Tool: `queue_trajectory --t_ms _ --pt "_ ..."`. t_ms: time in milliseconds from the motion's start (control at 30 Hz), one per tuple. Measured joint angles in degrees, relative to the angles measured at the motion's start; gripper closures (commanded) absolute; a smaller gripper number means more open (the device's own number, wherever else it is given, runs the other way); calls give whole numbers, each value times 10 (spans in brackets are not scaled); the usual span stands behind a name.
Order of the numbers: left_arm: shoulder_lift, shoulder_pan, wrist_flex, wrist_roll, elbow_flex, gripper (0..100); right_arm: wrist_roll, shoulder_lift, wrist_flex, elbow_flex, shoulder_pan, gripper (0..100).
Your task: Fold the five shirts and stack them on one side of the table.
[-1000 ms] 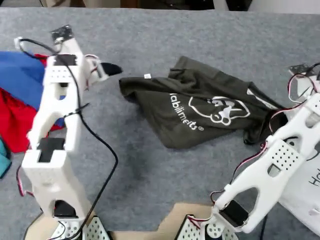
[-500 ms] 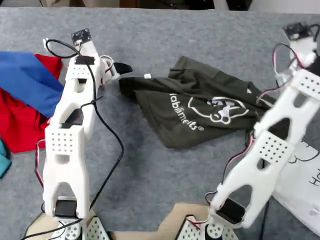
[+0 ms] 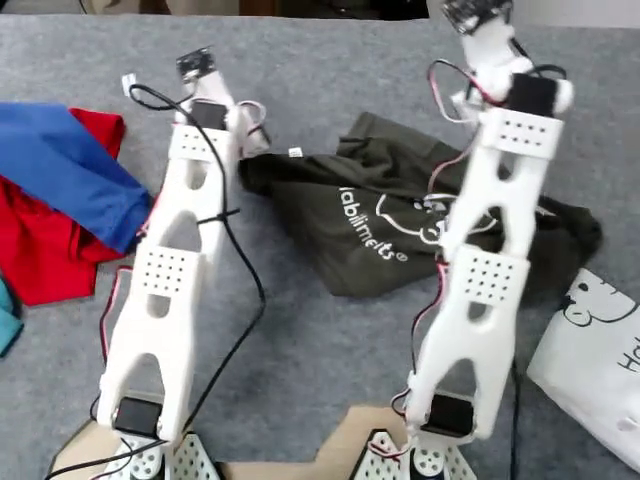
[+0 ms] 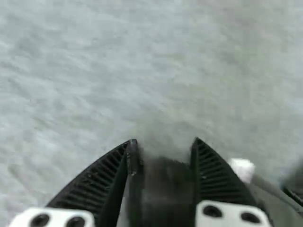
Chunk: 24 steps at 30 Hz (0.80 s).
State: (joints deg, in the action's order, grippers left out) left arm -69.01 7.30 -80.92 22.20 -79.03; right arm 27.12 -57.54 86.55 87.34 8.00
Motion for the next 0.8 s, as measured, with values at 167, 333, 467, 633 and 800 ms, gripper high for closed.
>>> queue_trajectory --t_ms 167,333,467,633,800 --pt "0 6 -25 0 -22 762 -123 -84 -162 4 -11 802" --pt "-3 0 -29 0 -22 816 -173 -156 -232 4 -52 751" --pt "-21 0 -29 0 -22 950 -185 -184 -237 3 -78 750" --pt "-34 4 -29 15 -22 982 -185 -185 -221 3 -106 750" --pt "-34 1 -53 51 -22 981 -172 -197 -225 -43 -139 753"
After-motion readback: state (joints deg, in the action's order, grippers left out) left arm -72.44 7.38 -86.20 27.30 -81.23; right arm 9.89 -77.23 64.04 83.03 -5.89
